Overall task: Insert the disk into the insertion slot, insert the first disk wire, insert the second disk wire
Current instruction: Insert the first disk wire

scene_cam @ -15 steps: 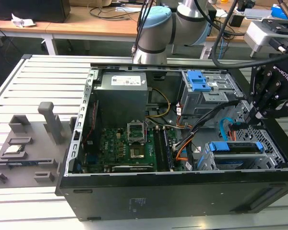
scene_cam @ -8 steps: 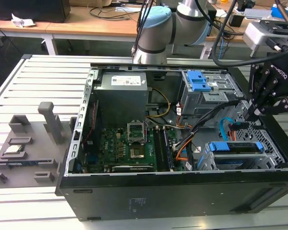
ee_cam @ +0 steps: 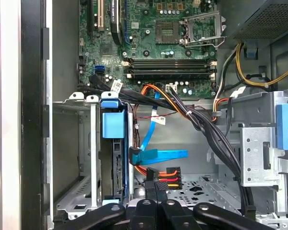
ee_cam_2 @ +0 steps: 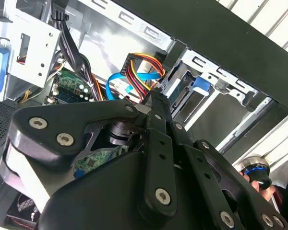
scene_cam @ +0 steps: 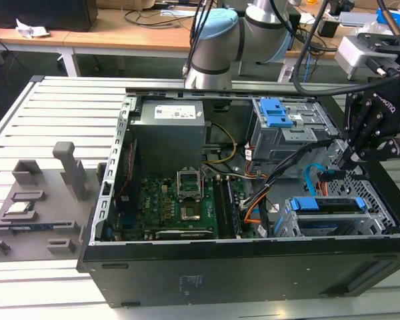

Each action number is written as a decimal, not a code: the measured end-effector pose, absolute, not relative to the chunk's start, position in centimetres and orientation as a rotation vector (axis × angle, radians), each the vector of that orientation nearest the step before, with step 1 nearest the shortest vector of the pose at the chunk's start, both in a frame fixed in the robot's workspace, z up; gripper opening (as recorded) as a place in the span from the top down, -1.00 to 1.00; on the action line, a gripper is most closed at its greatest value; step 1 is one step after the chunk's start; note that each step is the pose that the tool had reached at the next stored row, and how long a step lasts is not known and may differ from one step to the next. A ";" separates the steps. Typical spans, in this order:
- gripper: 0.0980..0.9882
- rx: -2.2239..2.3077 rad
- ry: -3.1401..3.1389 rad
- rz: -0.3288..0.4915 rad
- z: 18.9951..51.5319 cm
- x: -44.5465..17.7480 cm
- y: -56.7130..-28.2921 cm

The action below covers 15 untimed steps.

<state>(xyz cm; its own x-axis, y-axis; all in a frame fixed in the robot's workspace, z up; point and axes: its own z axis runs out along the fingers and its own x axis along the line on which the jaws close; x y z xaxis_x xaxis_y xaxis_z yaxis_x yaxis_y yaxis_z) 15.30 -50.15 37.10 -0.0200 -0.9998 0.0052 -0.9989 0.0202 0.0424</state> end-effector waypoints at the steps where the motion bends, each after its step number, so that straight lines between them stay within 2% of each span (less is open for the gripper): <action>1: 0.98 2.175 -2.220 -0.041 37.1 15.3 -50.1; 12: 0.96 2.175 -2.220 -0.041 36.7 15.2 -50.1; 14: 0.69 2.175 -2.220 -0.041 36.7 15.2 -50.1; 15: 0.69 2.175 -2.220 -0.041 36.7 15.2 -50.1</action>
<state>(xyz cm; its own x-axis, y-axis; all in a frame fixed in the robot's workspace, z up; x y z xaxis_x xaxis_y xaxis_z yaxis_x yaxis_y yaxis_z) 15.24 -50.11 36.74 -0.0201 -0.9998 0.0052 -0.9989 0.0203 0.0423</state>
